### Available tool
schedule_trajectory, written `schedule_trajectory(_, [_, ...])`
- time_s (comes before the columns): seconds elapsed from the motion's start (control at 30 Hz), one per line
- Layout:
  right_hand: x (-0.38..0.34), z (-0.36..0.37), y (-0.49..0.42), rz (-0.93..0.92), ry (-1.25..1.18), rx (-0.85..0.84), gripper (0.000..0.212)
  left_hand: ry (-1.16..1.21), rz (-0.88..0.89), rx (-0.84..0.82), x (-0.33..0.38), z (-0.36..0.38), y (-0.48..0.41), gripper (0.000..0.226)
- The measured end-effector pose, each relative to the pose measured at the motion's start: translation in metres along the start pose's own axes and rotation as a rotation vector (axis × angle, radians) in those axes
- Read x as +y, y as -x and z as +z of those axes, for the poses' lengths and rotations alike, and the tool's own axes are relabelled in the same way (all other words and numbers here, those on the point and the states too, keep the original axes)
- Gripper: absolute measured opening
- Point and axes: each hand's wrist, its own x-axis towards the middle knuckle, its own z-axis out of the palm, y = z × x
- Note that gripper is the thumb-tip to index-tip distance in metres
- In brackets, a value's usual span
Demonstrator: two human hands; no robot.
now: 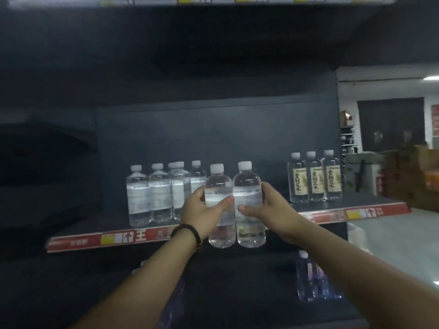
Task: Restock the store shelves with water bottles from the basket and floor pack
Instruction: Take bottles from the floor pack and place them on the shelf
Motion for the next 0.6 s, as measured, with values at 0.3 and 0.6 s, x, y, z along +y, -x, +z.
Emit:
schedule_trajectory(0.3, [0.02,0.027,-0.129,-0.024,0.071,0.09,0.071,-0.468,0.051,0.297,-0.02,-0.007,-0.102,0.077])
schedule_trajectory(0.6, [0.088,0.045,-0.159,-0.057,0.099,0.036,0.06,-0.711,0.054,0.371,-0.069,-0.003,-0.132,0.087])
